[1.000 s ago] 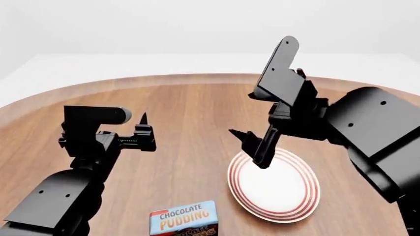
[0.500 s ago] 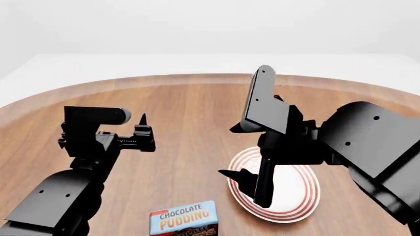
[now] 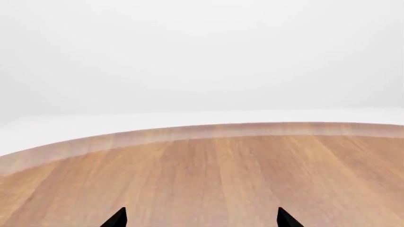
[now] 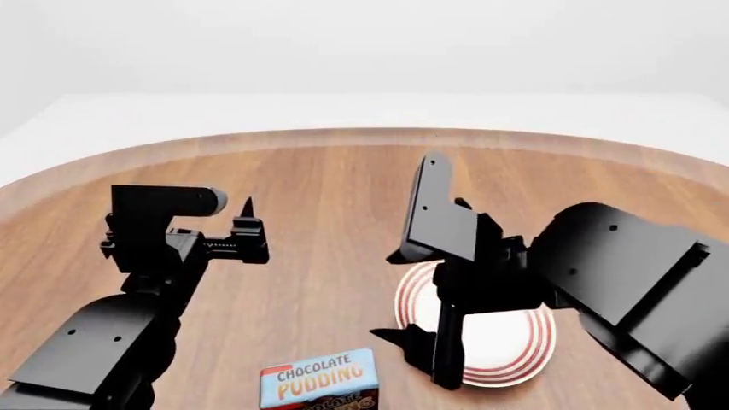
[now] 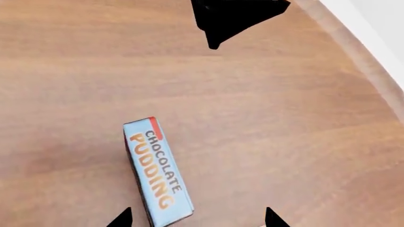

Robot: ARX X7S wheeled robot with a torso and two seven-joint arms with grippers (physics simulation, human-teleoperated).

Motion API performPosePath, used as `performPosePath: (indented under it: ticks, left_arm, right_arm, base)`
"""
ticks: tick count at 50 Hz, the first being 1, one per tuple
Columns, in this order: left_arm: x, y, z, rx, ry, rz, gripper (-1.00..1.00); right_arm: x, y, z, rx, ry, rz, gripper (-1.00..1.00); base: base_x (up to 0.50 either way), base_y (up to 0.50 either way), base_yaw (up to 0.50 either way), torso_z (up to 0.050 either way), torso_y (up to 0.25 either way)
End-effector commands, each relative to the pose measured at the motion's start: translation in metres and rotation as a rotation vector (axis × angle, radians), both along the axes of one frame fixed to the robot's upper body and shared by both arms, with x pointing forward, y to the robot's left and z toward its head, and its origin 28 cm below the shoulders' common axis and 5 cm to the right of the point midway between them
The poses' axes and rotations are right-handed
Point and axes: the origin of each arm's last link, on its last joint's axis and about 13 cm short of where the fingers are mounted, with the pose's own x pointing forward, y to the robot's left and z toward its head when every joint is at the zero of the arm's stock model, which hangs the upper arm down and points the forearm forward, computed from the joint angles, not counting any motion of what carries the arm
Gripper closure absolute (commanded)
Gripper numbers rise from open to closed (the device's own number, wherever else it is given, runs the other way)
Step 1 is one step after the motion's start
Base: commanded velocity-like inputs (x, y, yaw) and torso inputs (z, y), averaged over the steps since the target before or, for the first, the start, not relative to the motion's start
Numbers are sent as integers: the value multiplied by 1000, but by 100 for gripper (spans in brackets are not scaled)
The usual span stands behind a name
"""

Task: Put the chocolate pudding to the right of the plate.

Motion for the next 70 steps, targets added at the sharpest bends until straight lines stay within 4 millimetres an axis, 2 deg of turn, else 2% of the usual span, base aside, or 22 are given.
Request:
performPosePath:
  ticks: [1, 30, 41, 70]
  left_arm:
    - [0, 0, -1, 0, 2, 1, -100]
    - [1, 0, -3, 1, 7, -1, -100]
    - [0, -1, -1, 3, 4, -2, -100]
    - [1, 1, -5, -5, 8, -3, -100]
  right_arm:
    - [10, 2, -18, -38, 42, -11, -100]
    - [28, 14, -40, -50, 93, 26, -100]
    - [38, 21, -68, -56, 157, 44, -100]
    - [53, 30, -98, -98, 228, 52, -100]
  base:
    - [0, 0, 0, 0, 0]
    - [0, 0, 0, 0, 0]
    - [0, 0, 0, 0, 0]
    - [0, 0, 0, 0, 0]
